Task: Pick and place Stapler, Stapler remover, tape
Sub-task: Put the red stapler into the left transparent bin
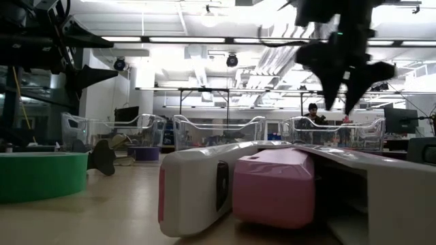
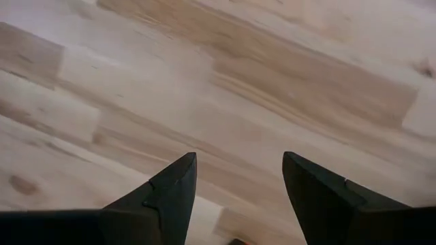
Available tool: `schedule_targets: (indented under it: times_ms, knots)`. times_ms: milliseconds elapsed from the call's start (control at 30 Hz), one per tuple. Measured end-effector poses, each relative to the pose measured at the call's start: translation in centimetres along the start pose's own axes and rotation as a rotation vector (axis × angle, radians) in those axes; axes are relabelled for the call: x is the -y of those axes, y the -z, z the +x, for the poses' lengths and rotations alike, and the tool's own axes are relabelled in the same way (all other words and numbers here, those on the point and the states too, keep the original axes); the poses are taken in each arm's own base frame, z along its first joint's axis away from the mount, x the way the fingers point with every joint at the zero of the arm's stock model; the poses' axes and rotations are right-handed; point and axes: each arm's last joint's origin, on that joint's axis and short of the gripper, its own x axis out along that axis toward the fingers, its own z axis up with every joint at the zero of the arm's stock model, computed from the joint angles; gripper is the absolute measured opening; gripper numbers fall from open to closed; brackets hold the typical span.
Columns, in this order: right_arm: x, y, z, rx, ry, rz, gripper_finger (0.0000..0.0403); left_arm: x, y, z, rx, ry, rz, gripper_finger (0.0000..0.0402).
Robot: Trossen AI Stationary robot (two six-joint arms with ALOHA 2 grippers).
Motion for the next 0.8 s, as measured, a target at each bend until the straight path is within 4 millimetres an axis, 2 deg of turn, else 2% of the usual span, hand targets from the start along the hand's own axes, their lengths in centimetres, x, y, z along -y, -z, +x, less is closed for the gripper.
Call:
schedule_targets:
  times_ms: [267, 500, 633, 800]
  knots:
    - [2.8, 4.6, 2.0, -0.020, -0.001, 0.049, 0.0213, 0.0, 0.0, 0.0, 0.000, 0.000, 0.000, 0.0296]
    - [2.6, 5.9, 1.9, -0.017, -0.024, 0.123, 0.0275, 0.0, 0.0, 0.0, 0.000, 0.000, 0.000, 0.0296]
    - [2.5, 6.6, 1.8, -0.089, -0.024, 0.176, 0.0312, 0.0, 0.0, 0.0, 0.000, 0.000, 0.000, 0.0296]
    - [2.4, 7.9, 1.6, -0.159, -0.015, 0.259, 0.0327, 0.0, 0.0, 0.0, 0.000, 0.000, 0.000, 0.0296]
